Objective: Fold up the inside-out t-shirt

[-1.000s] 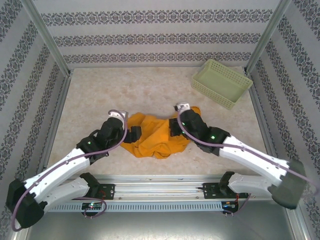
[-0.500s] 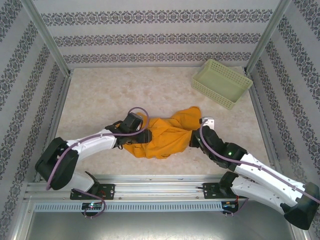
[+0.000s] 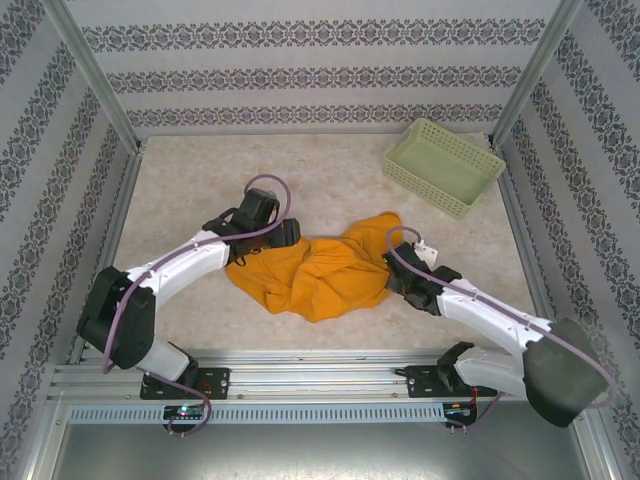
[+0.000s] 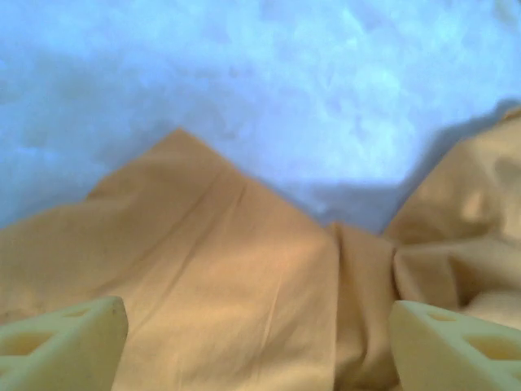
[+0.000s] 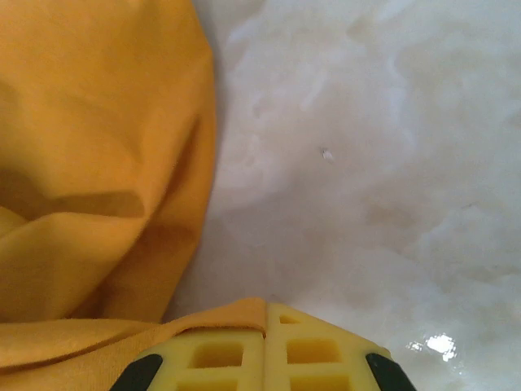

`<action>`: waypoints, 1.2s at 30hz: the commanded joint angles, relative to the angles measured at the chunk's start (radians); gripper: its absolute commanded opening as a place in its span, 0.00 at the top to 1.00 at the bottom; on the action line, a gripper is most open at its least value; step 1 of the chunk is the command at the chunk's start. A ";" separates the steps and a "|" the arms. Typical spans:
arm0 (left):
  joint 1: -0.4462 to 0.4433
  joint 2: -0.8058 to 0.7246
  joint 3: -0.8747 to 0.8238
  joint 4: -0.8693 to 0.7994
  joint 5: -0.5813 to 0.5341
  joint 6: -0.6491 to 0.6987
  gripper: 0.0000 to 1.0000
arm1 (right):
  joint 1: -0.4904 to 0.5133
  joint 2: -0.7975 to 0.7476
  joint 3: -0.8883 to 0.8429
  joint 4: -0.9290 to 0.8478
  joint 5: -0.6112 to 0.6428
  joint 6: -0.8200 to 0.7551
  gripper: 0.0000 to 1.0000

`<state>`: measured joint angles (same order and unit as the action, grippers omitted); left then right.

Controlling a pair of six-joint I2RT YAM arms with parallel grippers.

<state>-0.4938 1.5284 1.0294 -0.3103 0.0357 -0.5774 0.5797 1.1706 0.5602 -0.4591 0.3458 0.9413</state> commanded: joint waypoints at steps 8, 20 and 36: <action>0.055 0.028 -0.231 0.021 -0.024 -0.068 0.37 | -0.028 0.474 0.315 0.154 -0.180 -0.074 1.00; -0.144 -0.348 -0.555 0.117 0.041 -0.274 0.41 | -0.026 1.083 1.227 -0.001 -0.351 -0.245 1.00; 0.097 -0.268 -0.187 -0.037 -0.020 -0.029 0.20 | 0.060 0.436 0.663 0.058 -0.229 -0.381 0.31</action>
<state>-0.4587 1.1790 0.7811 -0.2665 0.0212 -0.7063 0.5755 1.6855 1.3468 -0.4492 0.1036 0.5613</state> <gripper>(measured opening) 0.797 0.687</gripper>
